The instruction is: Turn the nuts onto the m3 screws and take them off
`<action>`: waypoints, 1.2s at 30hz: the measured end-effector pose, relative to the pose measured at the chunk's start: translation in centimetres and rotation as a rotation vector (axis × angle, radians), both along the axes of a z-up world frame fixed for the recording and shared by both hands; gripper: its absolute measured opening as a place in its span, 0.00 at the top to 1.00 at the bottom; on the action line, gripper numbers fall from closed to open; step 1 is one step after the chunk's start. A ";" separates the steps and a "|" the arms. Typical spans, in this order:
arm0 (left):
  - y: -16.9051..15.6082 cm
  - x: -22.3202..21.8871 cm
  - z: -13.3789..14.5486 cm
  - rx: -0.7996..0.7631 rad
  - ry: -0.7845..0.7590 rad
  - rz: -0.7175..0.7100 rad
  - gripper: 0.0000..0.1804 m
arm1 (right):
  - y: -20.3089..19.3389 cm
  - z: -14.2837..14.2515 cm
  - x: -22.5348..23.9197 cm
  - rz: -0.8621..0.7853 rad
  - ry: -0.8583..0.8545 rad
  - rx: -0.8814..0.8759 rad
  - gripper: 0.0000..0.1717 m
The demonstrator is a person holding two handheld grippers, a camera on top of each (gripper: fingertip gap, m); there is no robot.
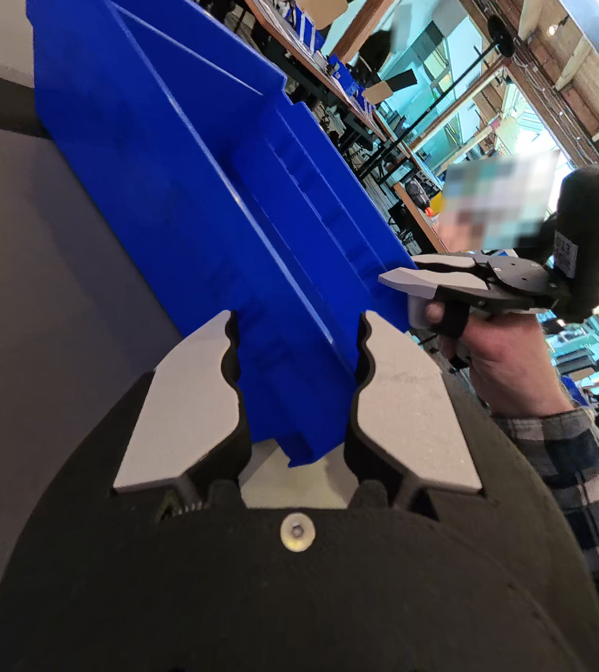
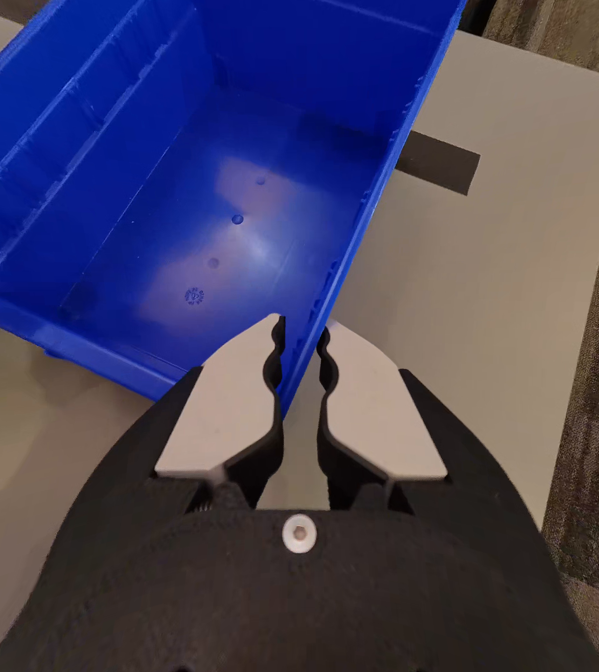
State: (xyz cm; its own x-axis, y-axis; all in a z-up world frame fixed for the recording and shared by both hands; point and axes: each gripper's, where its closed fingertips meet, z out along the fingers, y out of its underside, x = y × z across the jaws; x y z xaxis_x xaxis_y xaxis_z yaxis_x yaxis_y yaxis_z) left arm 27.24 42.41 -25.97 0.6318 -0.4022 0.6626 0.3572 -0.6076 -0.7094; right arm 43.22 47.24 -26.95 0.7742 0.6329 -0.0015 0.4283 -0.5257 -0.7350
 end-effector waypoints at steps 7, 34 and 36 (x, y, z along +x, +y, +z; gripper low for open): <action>-5.5 -1.7 0.8 0.084 0.225 -0.113 0.50 | -4.1 5.8 2.1 -0.084 -0.008 0.223 0.66; -16.5 -31.1 -6.4 0.042 1.062 0.079 0.27 | -23.8 7.3 -36.9 0.638 0.129 0.279 0.26; -16.7 -31.0 -6.6 -0.008 1.098 0.070 0.37 | -26.1 10.0 -39.5 0.702 0.165 0.325 0.28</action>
State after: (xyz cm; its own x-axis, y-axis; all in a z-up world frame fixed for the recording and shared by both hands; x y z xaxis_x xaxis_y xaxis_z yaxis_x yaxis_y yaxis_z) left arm -3.76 25.76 -32.54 0.8998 -0.3412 -0.2718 -0.4325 -0.6164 -0.6581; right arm 3.70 21.12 -17.00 0.1996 0.9618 0.1875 0.4527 0.0792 -0.8881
